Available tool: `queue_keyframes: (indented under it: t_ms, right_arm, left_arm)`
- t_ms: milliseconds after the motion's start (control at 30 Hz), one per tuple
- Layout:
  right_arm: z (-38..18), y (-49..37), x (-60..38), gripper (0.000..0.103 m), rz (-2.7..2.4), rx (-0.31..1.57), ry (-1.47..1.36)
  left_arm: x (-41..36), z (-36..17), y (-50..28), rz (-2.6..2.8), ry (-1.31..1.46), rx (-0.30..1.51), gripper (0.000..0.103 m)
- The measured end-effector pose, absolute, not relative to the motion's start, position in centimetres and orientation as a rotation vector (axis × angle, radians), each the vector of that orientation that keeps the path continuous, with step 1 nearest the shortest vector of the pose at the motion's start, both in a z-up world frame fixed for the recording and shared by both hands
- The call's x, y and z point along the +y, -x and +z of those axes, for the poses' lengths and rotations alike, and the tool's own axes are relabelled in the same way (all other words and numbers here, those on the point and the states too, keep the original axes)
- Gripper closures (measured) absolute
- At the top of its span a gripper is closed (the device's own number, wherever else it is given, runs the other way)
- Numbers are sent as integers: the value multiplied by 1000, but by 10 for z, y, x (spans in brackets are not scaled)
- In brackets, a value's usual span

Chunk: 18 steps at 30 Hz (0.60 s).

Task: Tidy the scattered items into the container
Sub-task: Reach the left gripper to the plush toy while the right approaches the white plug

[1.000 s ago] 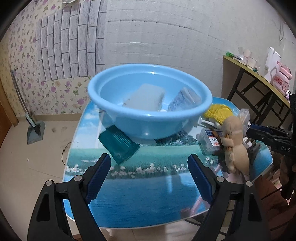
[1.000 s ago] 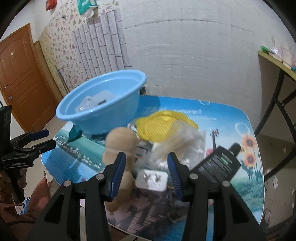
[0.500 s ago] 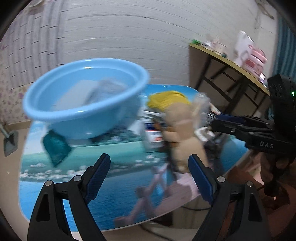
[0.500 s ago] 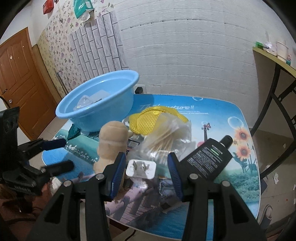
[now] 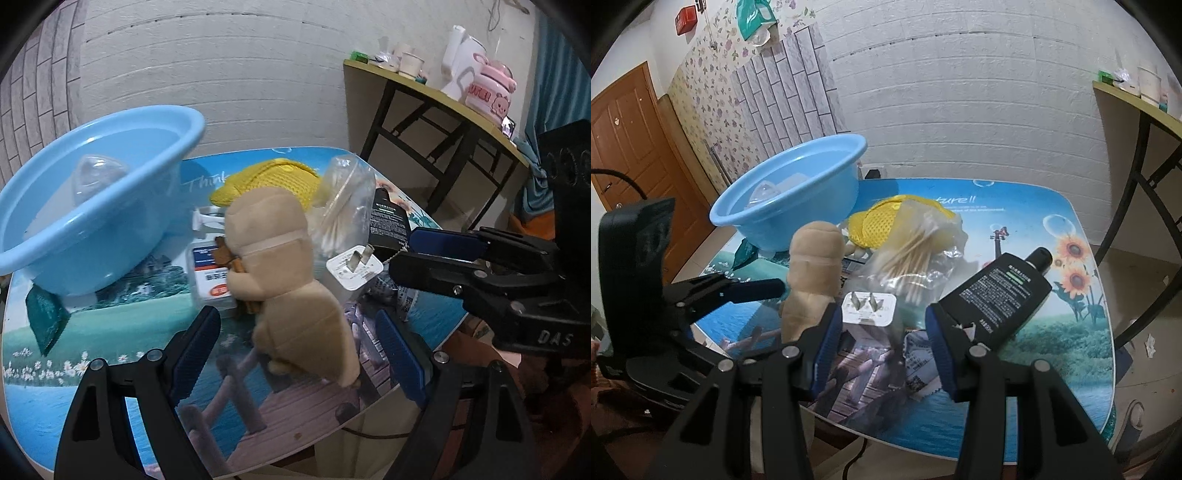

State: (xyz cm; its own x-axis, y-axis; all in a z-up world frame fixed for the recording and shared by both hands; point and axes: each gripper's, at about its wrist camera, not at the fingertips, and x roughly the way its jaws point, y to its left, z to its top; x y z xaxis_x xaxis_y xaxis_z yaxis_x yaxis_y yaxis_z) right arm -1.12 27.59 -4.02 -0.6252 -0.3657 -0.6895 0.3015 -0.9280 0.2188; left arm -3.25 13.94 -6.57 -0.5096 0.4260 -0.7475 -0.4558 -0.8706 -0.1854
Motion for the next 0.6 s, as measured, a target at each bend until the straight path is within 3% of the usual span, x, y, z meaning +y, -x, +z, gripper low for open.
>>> queue_keyframes:
  t_ms: [100,167,233,600]
  right_arm:
    - [-41,10,272,57,-2531,-101,-1098]
    - [-42,11,270,57,-2528,-96,-1101]
    - [-44,12,266,57,-2521,-90,-1108]
    - [-60,24,250,57,-2506,-56,-1169]
  left_arm:
    - [147,-70,33,2348,1159,71,18]
    - [149,-72,32,2347,1157,88,38]
    - [150,-74,32,2347,1163,112,47]
    - [131,-72,26,2366,1156,94,49]
